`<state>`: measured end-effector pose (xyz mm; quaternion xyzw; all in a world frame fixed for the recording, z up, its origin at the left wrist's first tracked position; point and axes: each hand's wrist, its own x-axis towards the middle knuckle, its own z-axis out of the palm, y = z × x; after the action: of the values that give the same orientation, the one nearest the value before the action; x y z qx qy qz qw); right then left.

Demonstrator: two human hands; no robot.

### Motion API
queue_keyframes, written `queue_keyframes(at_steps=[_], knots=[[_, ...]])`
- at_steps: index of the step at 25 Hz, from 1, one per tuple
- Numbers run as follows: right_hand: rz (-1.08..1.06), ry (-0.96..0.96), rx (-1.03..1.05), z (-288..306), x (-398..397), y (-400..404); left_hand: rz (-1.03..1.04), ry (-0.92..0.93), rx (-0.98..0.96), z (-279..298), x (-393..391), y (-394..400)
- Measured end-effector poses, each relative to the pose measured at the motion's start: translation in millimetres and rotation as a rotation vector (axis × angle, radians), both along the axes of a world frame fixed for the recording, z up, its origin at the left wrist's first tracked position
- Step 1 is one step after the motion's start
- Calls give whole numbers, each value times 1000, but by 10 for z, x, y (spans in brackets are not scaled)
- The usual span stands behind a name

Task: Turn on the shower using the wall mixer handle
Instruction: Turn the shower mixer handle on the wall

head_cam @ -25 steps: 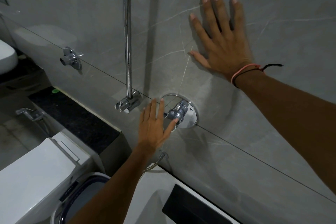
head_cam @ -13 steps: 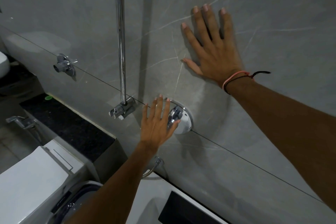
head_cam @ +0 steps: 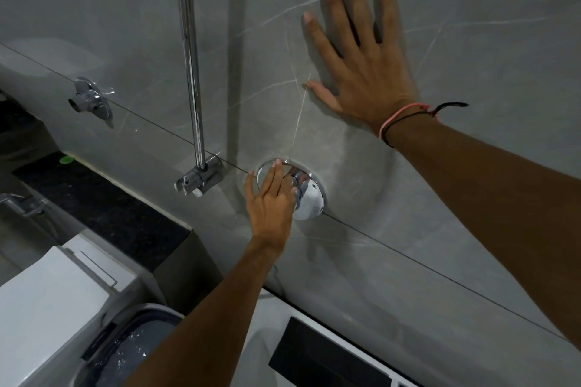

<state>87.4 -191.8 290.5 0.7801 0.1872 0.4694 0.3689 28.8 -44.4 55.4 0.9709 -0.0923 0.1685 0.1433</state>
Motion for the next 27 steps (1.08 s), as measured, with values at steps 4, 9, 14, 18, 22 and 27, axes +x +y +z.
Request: queue_keyframes(at_steps=[4,9,14,18,22,27], knots=[[3,-17,1,-16,4,10,-33,-191,26,-48,10,0],[8,-23,6,-15,1,3,-176,-403,122,-100,111,114],[9,-24,1,-16,-6,3,-251,-462,280,-83,139,181],[17,-12,10,-12,-5,2,-280,-573,263,-12,117,208],[20,-6,17,-15,-5,0,-298,-490,282,13,84,264],[15,-10,11,-23,-5,-1,-95,-386,230,-256,-19,336]])
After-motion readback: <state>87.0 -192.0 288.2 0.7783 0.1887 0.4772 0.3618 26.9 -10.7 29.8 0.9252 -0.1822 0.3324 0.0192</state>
